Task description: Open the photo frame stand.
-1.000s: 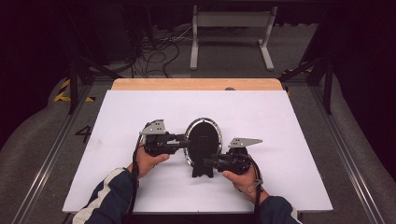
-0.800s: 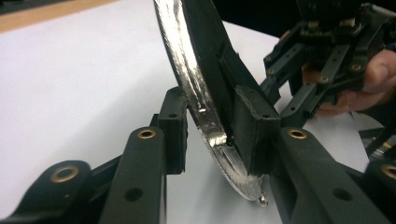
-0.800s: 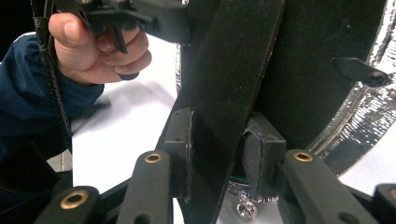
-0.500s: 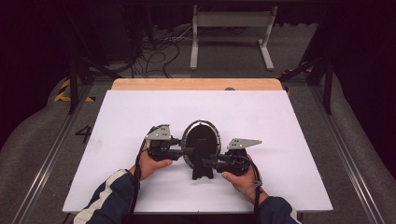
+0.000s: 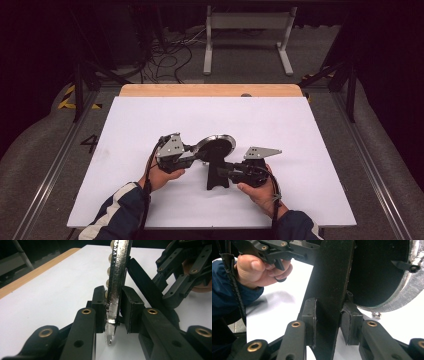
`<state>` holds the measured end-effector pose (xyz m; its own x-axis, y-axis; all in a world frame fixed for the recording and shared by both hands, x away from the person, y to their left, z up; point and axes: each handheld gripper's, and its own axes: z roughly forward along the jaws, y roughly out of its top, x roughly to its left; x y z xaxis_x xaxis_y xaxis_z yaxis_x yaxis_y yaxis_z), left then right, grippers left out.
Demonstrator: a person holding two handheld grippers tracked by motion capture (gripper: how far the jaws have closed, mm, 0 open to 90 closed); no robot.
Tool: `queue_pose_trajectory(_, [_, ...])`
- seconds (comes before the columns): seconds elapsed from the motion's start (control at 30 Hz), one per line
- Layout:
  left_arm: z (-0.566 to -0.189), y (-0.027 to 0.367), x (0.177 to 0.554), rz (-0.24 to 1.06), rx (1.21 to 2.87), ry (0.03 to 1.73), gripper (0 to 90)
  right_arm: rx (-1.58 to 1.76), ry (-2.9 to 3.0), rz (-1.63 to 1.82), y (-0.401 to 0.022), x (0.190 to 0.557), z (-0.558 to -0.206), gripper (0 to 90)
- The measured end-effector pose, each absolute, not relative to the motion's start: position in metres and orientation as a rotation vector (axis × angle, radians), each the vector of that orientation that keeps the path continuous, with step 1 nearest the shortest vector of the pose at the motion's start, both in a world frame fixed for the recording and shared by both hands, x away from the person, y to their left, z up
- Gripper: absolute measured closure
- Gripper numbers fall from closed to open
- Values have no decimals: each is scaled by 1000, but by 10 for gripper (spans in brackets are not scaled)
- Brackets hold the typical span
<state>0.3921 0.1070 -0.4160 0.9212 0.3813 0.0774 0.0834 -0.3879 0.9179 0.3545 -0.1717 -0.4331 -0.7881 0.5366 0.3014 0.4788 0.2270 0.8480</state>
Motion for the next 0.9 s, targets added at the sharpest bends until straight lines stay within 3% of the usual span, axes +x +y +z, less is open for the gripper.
queue_pose_trajectory(0.23, [-423, 105, 393, 312, 1974, 331, 716, 984, 2423, 1618, -171, 353, -434, 690])
queue_pose_trajectory(0.47, [-441, 99, 400, 209, 2029, 341, 610, 990, 2414, 1647, -174, 352, -432, 713])
queue_pose_trajectory(0.77, [-455, 95, 403, 215, 2091, 370, 667, 990, 2419, 1645, -174, 350, -433, 723])
queue_pose_trajectory(0.9, [-458, 88, 401, 287, 2142, 340, 711, 988, 2432, 1638, -174, 351, -435, 720])
